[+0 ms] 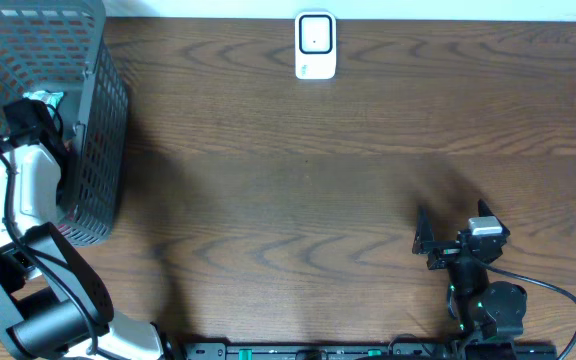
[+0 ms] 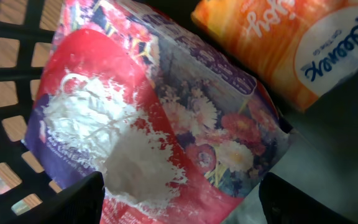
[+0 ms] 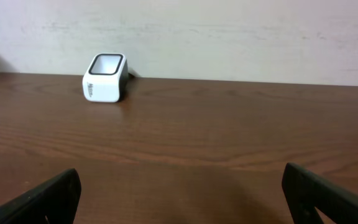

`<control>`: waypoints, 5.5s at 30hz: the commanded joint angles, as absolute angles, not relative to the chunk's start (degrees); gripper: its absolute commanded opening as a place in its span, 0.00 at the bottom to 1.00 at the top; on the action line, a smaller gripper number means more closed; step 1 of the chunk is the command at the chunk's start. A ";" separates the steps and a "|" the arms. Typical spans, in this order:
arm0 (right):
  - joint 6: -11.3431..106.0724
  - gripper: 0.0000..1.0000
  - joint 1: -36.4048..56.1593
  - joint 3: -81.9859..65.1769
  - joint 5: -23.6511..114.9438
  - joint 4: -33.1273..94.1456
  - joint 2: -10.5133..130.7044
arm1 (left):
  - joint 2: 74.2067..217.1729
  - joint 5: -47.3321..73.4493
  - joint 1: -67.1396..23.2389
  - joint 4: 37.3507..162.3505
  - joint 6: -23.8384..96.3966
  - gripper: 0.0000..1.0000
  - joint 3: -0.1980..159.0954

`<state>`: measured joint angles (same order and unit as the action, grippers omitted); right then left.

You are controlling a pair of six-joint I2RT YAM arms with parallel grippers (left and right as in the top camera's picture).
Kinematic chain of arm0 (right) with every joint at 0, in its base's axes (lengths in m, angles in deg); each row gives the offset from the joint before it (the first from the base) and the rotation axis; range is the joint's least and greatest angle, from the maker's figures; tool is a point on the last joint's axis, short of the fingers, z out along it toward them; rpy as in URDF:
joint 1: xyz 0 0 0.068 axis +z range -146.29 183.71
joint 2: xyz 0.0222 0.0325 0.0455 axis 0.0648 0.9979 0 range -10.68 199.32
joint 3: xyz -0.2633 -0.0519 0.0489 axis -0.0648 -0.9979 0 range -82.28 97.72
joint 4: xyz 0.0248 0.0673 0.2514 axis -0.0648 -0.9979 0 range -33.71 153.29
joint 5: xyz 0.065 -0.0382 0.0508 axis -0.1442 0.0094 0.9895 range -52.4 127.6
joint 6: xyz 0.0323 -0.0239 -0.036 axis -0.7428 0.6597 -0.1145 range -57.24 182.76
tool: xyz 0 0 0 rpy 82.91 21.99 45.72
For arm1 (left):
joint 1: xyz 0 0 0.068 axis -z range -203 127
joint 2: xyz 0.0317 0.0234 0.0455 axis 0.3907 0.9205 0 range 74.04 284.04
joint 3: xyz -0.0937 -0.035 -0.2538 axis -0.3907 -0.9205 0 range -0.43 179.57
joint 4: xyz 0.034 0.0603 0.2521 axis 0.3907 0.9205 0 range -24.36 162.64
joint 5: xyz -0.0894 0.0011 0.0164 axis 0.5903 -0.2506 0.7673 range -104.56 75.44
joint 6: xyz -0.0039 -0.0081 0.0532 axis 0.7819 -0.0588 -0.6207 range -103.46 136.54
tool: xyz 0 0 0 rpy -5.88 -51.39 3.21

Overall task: Scan the item barcode
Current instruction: 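Reach the left gripper into the basket and grasp the purple liner pack, then carry the purple pack to the scanner and release it in front, then return the left gripper to the basket and grasp the orange tissue pack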

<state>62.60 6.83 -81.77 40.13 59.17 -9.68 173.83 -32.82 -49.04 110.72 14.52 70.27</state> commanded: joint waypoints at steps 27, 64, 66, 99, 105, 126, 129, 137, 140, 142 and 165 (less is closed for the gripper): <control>63.23 0.99 6.37 -81.94 39.62 59.04 -9.97 | 174.05 -28.49 -55.91 103.31 17.25 0.54 64.63; 63.23 0.99 6.37 -81.94 39.62 59.04 -9.97 | 134.68 8.12 -39.95 75.60 52.97 0.07 78.92; 63.23 0.99 6.37 -81.94 39.62 59.04 -9.97 | 135.82 7.53 -32.93 75.58 50.98 0.07 78.92; 63.23 0.99 6.37 -81.94 39.62 59.04 -9.97 | 183.78 -19.11 13.08 78.90 67.50 0.14 78.88; 63.23 0.99 6.37 -81.94 39.62 59.04 -9.97 | 183.49 -18.15 12.97 76.50 65.58 0.57 78.97; 63.23 0.99 6.37 -81.94 39.62 59.04 -9.97 | 143.56 -41.21 -6.86 72.47 15.64 0.84 79.38; 63.23 0.99 6.37 -81.94 39.62 59.04 -9.97 | 141.42 -41.19 -17.66 73.74 13.80 0.84 79.38; 63.23 0.99 6.37 -81.94 39.62 59.04 -9.97 | 144.78 -28.97 -40.04 88.76 16.38 0.84 80.06; 63.23 0.99 6.37 -81.94 39.62 59.04 -9.97 | 148.85 -23.46 -45.09 94.22 16.40 0.89 82.97; 63.23 0.99 6.37 -81.94 39.62 59.04 -9.97 | 151.84 -21.54 -46.83 97.94 16.66 0.88 86.44; 63.23 0.99 6.37 -81.94 39.62 59.04 -9.97 | 180.28 -21.26 -48.39 108.54 11.85 0.98 93.87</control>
